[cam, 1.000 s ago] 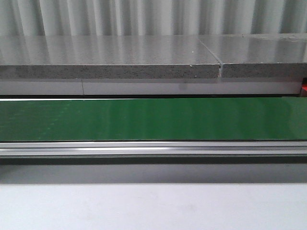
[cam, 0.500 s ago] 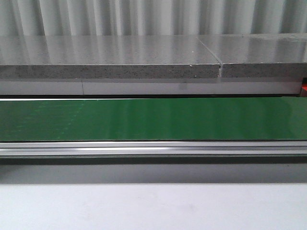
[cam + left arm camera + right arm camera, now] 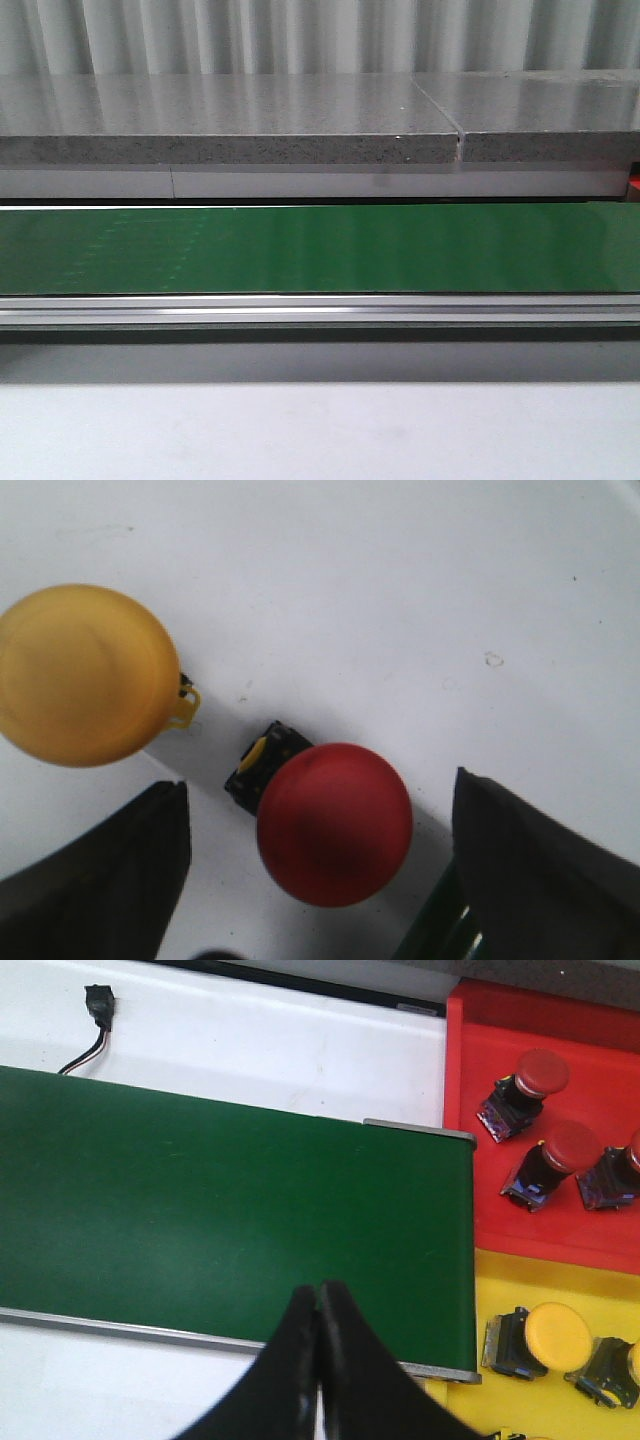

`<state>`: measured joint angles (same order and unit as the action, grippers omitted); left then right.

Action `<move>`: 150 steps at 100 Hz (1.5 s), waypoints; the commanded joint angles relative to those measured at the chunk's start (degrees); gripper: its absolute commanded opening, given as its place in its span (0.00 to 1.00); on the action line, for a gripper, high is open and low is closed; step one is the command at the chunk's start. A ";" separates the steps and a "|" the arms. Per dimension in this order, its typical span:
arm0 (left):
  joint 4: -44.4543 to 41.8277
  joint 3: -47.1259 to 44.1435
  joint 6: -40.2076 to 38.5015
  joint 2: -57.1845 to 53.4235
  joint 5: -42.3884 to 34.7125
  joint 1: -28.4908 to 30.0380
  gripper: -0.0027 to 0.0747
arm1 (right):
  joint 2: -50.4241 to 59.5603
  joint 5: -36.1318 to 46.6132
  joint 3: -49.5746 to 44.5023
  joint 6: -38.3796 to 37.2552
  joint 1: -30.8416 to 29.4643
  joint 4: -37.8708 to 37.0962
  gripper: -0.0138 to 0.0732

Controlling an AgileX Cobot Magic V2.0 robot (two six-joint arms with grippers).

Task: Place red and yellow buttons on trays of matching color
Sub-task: 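Move the left gripper down over the red push-button on the table, then grasp the red button with the left gripper and set it on the belt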

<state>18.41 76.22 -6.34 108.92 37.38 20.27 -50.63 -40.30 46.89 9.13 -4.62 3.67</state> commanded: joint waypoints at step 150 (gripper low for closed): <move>1.13 1.69 15.69 -21.78 15.11 -3.87 0.01 | 0.81 3.41 1.88 0.42 0.00 -0.03 0.08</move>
<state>18.52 76.35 7.13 89.83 50.98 17.83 -50.63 -40.30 46.89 9.13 -4.62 3.67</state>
